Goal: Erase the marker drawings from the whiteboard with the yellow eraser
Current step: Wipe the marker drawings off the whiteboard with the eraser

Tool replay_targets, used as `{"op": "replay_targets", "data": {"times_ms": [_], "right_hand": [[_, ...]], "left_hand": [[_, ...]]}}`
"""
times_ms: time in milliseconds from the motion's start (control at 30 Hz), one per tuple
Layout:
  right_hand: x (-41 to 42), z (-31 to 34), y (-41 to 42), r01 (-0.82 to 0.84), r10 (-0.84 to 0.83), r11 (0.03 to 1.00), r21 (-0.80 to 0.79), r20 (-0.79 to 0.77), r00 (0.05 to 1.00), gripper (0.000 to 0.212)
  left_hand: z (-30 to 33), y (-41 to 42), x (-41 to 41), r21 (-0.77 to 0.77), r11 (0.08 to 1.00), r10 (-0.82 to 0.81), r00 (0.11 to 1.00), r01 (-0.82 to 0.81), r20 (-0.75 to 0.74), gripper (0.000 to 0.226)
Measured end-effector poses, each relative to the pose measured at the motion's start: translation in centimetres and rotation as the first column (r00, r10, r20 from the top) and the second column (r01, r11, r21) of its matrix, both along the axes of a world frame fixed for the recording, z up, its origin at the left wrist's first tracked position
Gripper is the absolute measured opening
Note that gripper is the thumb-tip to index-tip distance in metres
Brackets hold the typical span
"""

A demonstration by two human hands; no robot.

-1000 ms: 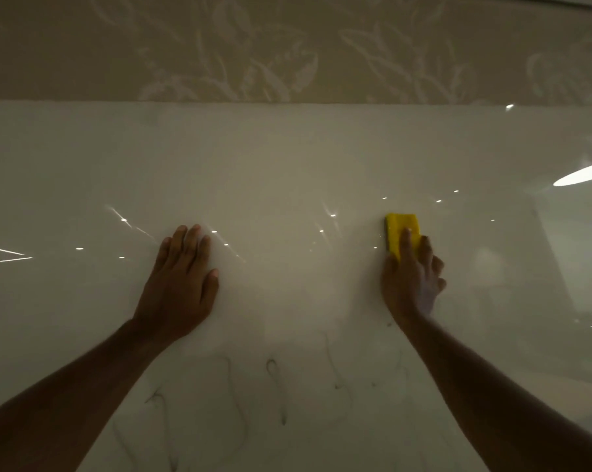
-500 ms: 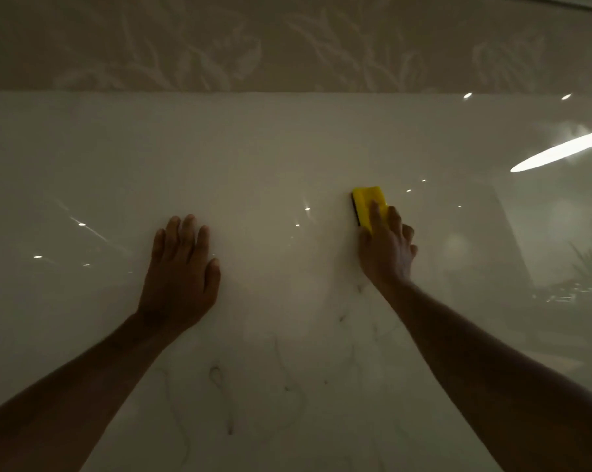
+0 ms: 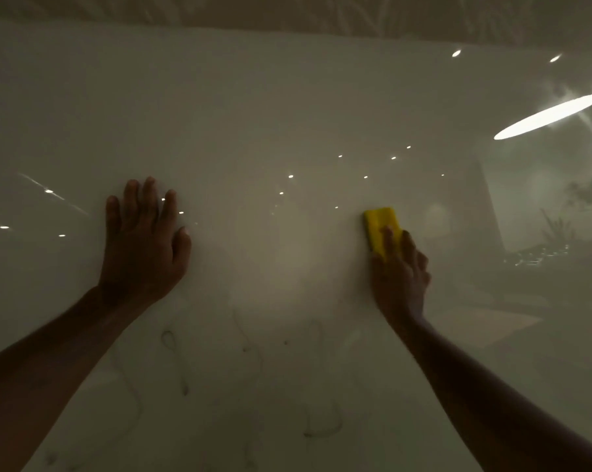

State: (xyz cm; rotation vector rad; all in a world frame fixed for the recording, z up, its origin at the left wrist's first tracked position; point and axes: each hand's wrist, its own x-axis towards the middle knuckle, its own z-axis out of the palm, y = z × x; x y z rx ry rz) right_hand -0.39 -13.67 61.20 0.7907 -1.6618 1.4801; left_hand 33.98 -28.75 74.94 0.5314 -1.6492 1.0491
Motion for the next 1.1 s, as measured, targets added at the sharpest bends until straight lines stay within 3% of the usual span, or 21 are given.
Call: {"op": "replay_targets", "data": {"times_ms": [67, 100, 133, 200, 267, 333, 367, 433, 500, 567, 633, 700, 767, 800, 867, 900, 933, 1000, 1067, 1100], "right_hand": [[-0.1, -0.3, -0.2, -0.002, 0.014, 0.999, -0.049, 0.232, 0.973, 0.06], [1.1, -0.8, -0.5, -0.006, 0.017, 0.999, -0.045, 0.244, 0.97, 0.061], [2.6, -1.6, -0.9, -0.009, 0.014, 0.999, -0.035, 0.163, 0.987, 0.06], [6.2, -4.6, -1.8, -0.018, 0.026, 0.999, 0.043, -0.188, 0.982, 0.059], [8.4, -8.5, -1.9, 0.016, 0.109, 0.974, 0.226, -0.534, 0.839, 0.056], [7.3, -9.8, -0.9, 0.06, 0.203, 0.941, 0.334, -0.695, 0.689, 0.052], [5.8, -9.9, -0.6, 0.077, 0.193, 0.937, 0.34, -0.689, 0.698, 0.05], [1.8, -9.5, -0.4, 0.065, 0.065, 0.967, 0.247, -0.482, 0.874, 0.05], [-1.9, -9.1, 0.4, 0.024, -0.022, 0.998, 0.061, -0.038, 0.999, 0.056], [-2.4, -8.6, 0.8, 0.004, 0.022, 0.997, -0.082, 0.313, 0.95, 0.059], [-0.2, -7.8, 0.1, -0.013, 0.058, 0.993, -0.117, 0.391, 0.918, 0.06], [3.6, -7.2, -0.7, -0.042, 0.063, 0.994, -0.097, 0.225, 0.972, 0.062], [7.5, -7.8, -1.8, -0.06, 0.062, 0.998, 0.022, -0.128, 0.99, 0.058], [9.3, -8.4, -2.3, -0.055, 0.085, 0.994, 0.097, -0.334, 0.939, 0.056], [11.3, -9.2, -2.4, -0.026, 0.193, 0.966, 0.257, -0.651, 0.734, 0.055], [11.2, -8.9, -2.3, -0.004, 0.234, 0.953, 0.304, -0.725, 0.648, 0.055], [10.6, -8.2, -2.3, 0.007, 0.239, 0.95, 0.313, -0.74, 0.629, 0.054], [8.8, -6.1, -2.5, 0.001, 0.153, 0.967, 0.254, -0.585, 0.797, 0.055], [7.4, -3.3, -2.3, -0.049, 0.066, 0.995, 0.082, -0.225, 0.972, 0.058], [7.4, -2.2, -2.2, -0.08, 0.079, 0.997, -0.019, -0.059, 0.995, 0.06]], "left_hand": [[-0.2, 0.0, -0.1, -0.003, 1.0, 0.003, 1.0, -0.003, 0.001, 0.064], [-0.3, 0.0, -0.1, -0.007, 1.0, 0.009, 1.0, -0.009, 0.001, 0.064], [-0.3, 0.0, -0.1, -0.013, 1.0, 0.015, 1.0, -0.015, -0.002, 0.064], [-0.4, 0.0, -0.1, -0.021, 0.999, 0.025, 1.0, -0.025, -0.008, 0.064], [-0.4, 0.1, -0.2, -0.008, 0.999, 0.033, 0.999, -0.033, -0.011, 0.064], [-0.6, 0.2, -0.3, 0.011, 0.999, 0.043, 0.999, -0.043, -0.004, 0.065], [-0.8, 0.2, -0.3, 0.015, 0.999, 0.046, 0.999, -0.046, 0.001, 0.065], [-1.2, 0.2, -0.2, 0.016, 0.999, 0.046, 0.999, -0.046, 0.015, 0.065], [-1.6, 0.2, 0.2, 0.013, 0.999, 0.043, 0.999, -0.043, 0.03, 0.065], [-2.0, 0.1, 0.7, 0.004, 0.999, 0.037, 0.999, -0.037, 0.036, 0.065], [-2.3, 0.0, 0.8, -0.006, 0.999, 0.037, 0.999, -0.037, 0.036, 0.063], [-2.4, 0.2, 0.7, -0.004, 0.999, 0.037, 0.999, -0.036, 0.025, 0.064], [-2.3, 0.5, 0.4, 0.013, 0.999, 0.032, 0.999, -0.032, 0.016, 0.065], [-2.2, 0.6, 0.3, 0.022, 0.999, 0.031, 0.999, -0.031, 0.017, 0.066], [-2.3, 0.8, 0.5, 0.049, 0.998, 0.041, 0.998, -0.043, 0.04, 0.067], [-2.3, 0.9, 0.7, 0.061, 0.997, 0.048, 0.997, -0.052, 0.055, 0.067], [-2.3, 0.9, 1.1, 0.073, 0.996, 0.055, 0.996, -0.06, 0.067, 0.066], [-2.3, 0.8, 1.9, 0.1, 0.992, 0.064, 0.994, -0.072, 0.084, 0.066], [-2.2, 0.7, 3.1, 0.126, 0.988, 0.073, 0.994, -0.083, 0.086, 0.066], [-2.2, 0.6, 3.9, 0.138, 0.986, 0.078, 0.993, -0.089, 0.084, 0.066]]}}
